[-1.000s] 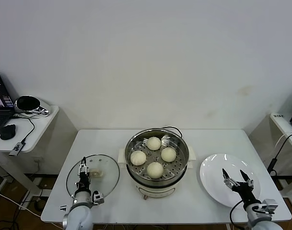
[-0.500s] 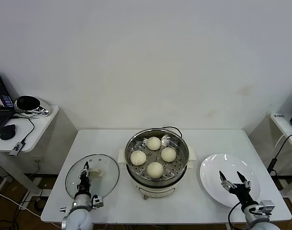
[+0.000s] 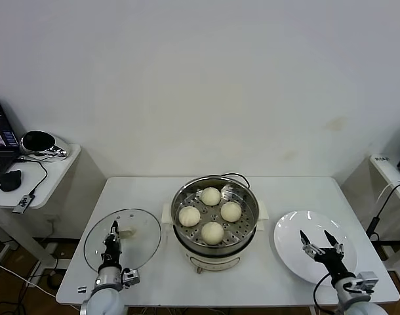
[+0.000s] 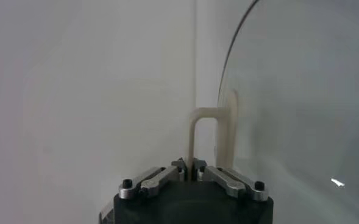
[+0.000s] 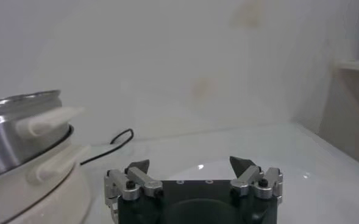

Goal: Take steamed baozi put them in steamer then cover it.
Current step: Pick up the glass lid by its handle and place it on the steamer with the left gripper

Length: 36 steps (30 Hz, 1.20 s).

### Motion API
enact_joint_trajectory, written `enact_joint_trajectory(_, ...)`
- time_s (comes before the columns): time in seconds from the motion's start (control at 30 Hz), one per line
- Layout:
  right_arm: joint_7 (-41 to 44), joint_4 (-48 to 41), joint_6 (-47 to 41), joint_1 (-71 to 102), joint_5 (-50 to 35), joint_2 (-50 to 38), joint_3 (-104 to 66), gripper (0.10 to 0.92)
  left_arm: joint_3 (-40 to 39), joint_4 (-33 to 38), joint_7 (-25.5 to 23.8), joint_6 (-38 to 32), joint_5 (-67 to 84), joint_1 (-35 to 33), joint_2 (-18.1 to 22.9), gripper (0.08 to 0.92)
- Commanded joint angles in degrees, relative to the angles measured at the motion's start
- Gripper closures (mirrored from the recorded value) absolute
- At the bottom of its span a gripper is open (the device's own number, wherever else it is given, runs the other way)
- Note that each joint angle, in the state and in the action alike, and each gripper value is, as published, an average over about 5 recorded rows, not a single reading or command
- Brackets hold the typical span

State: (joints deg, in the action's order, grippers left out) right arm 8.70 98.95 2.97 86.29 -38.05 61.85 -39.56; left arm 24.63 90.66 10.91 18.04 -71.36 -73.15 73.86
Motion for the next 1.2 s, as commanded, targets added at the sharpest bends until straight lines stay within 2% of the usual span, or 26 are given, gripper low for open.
enact_joint_trajectory(0.03,0.1,0.3,0.0,-0.1,0.2,0.1,-0.5,0.203,-3.0,12.8,4.1,18.8,-1.1,-2.7,-2.9,0.859)
enact_joint_trajectory(0.2,0.0,0.4,-0.1,-0.4,0.4,0.3,-0.5,0.203,-0.4,16.7,-5.6,22.3,-5.9,-2.2,-4.0,0.859)
enact_joint_trajectory(0.4,-0.3,0.3,-0.8,-0.9,1.4,0.5,-0.5,0.203,0.9,22.2,-14.8,24.4,-8.6,-0.8,-5.0,0.859)
enact_joint_trajectory(0.63,-1.7,1.2,-4.3,-1.6,4.1,1.5,-0.6,0.203,-4.8,27.7,-26.1,25.8,-11.9,3.1,-1.3,0.859)
enact_joint_trajectory(0.87,-2.4,3.7,-6.5,-1.0,6.9,4.0,-1.9,0.203,-13.6,25.2,-30.8,26.5,-16.4,8.7,6.5,0.859)
enact_joint_trajectory(1.0,-2.3,3.2,-6.2,-0.7,7.9,5.2,-2.4,0.203,-16.6,26.2,-34.1,26.5,-17.3,11.3,8.3,0.859)
enact_joint_trajectory(1.2,-2.3,1.6,-5.6,-0.6,8.9,5.8,-2.7,0.203,-25.3,24.5,-35.1,26.6,-18.2,15.7,9.8,0.859)
